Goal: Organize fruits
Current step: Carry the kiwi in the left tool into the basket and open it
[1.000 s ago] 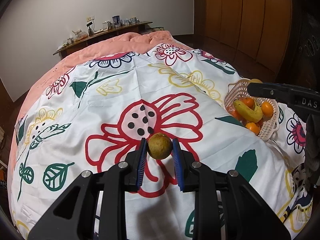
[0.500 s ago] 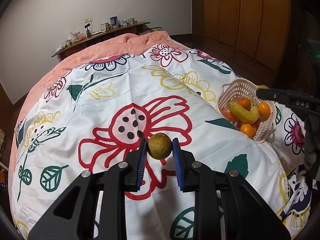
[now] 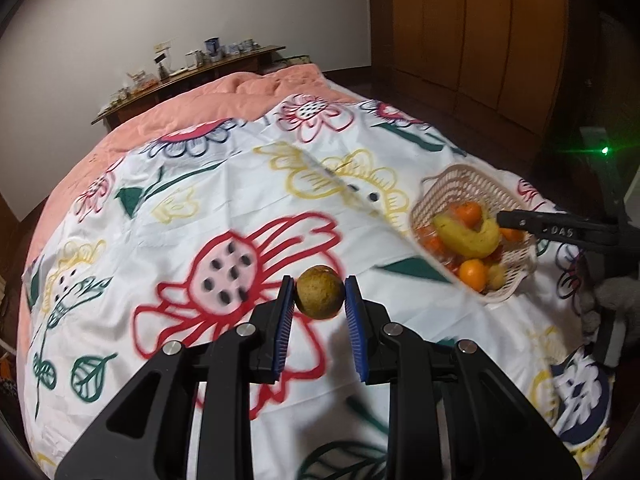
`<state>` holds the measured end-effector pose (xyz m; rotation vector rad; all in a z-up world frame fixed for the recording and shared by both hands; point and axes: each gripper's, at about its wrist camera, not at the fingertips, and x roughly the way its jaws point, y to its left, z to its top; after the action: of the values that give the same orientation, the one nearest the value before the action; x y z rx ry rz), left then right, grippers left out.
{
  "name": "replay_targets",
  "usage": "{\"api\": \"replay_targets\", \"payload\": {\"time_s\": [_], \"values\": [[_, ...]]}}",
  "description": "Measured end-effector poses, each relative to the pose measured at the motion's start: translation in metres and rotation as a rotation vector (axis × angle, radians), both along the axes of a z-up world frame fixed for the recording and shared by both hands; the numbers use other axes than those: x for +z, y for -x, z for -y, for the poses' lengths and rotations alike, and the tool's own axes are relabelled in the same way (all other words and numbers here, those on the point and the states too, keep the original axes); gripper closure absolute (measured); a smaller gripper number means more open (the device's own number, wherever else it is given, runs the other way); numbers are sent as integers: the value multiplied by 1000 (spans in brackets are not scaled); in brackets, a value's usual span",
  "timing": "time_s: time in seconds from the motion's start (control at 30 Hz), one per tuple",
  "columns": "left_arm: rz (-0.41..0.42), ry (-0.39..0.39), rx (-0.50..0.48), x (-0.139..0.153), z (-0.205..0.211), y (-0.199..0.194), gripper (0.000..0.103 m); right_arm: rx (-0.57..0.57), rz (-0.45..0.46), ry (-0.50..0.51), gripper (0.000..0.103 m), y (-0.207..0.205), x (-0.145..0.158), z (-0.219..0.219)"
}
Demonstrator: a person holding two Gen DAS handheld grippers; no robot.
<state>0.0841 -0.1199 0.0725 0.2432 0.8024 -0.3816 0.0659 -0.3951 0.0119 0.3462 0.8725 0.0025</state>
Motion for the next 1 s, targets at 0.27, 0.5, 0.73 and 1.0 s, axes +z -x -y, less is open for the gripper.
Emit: {"api": "replay_targets", "payload": {"time_s": [0.27,0.5,0.73,1.0], "values": [[-43,50,-127,1,57,-14,77,-27,46,-21,62,6,9,12],[-121,39,-263,-16,119,-15,77,-59,65,-46,49,12,10,25],[-162,16,-311,-31,149,-16,53,-75,81,-59,43,16,10,32],[-166,82,-265,-26,135,-24,29,-89,82,-56,28,18,12,37]]}}
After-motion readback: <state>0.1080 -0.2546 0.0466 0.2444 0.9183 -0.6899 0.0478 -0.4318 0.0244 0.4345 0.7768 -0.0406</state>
